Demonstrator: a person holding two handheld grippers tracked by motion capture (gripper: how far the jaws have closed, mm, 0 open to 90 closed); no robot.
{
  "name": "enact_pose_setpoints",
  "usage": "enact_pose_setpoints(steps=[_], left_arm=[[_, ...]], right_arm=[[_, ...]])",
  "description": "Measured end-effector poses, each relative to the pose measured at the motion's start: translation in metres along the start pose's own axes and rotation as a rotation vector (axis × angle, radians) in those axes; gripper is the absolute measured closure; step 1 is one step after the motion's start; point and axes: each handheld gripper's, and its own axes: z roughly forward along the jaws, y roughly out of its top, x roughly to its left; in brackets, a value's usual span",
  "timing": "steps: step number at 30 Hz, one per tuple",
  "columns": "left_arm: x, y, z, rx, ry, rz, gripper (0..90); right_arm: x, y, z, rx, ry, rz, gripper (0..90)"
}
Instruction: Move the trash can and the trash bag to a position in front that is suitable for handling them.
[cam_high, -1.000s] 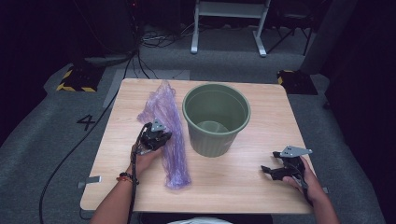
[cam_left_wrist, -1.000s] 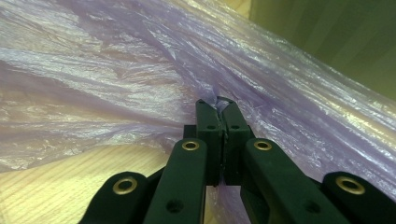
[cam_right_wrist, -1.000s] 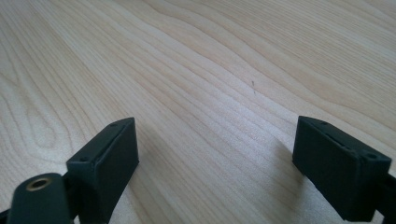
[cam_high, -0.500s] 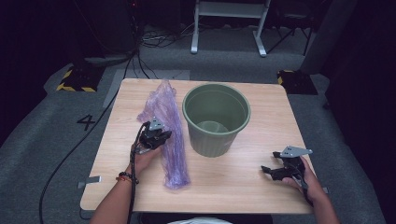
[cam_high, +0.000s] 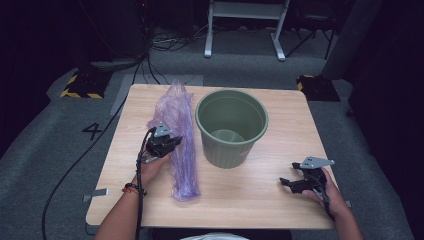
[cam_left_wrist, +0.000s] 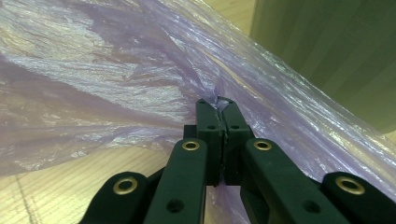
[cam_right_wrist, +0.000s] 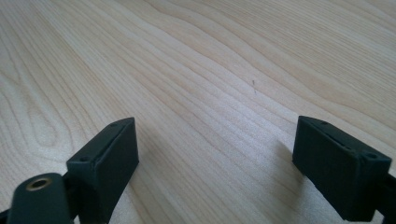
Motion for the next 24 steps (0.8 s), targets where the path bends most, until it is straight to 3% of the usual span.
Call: enact_pose_setpoints(steps=[24], left_arm=[[-0.003, 0.011, -0.021, -0.097, -0.001, -0.011, 88.9]], right_arm=[[0.0, 0.0, 0.0, 0.0, 0.0, 0.0, 14.0]])
